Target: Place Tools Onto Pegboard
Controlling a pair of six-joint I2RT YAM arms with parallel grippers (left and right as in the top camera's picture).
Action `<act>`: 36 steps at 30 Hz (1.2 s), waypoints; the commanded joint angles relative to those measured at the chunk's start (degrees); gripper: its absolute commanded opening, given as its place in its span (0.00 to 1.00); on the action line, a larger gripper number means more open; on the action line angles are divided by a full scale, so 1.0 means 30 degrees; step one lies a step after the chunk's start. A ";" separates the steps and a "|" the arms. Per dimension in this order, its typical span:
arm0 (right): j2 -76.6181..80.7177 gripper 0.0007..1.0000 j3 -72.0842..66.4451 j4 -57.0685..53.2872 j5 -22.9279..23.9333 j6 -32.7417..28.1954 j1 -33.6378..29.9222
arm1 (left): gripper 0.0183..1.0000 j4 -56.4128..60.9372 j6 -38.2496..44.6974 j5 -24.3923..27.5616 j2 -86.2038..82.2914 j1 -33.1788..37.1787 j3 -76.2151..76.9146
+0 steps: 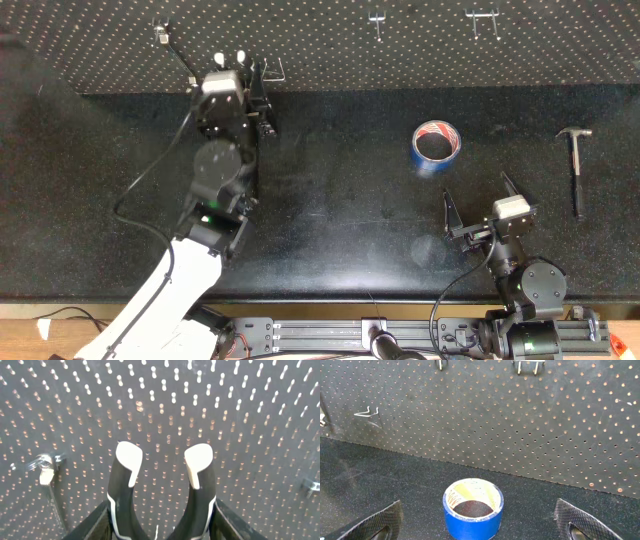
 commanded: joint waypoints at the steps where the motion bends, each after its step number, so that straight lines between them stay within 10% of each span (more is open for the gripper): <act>1: -0.0124 0.98 -0.0051 -0.0109 0.0029 -0.0182 0.0146 | 0.01 0.3249 0.0678 0.0022 0.1209 0.0342 -0.0845; 36: -0.0117 0.98 -0.0051 -0.0109 0.0029 -0.0182 0.0146 | 0.02 0.7038 0.0532 0.3861 1.0149 0.2113 0.3031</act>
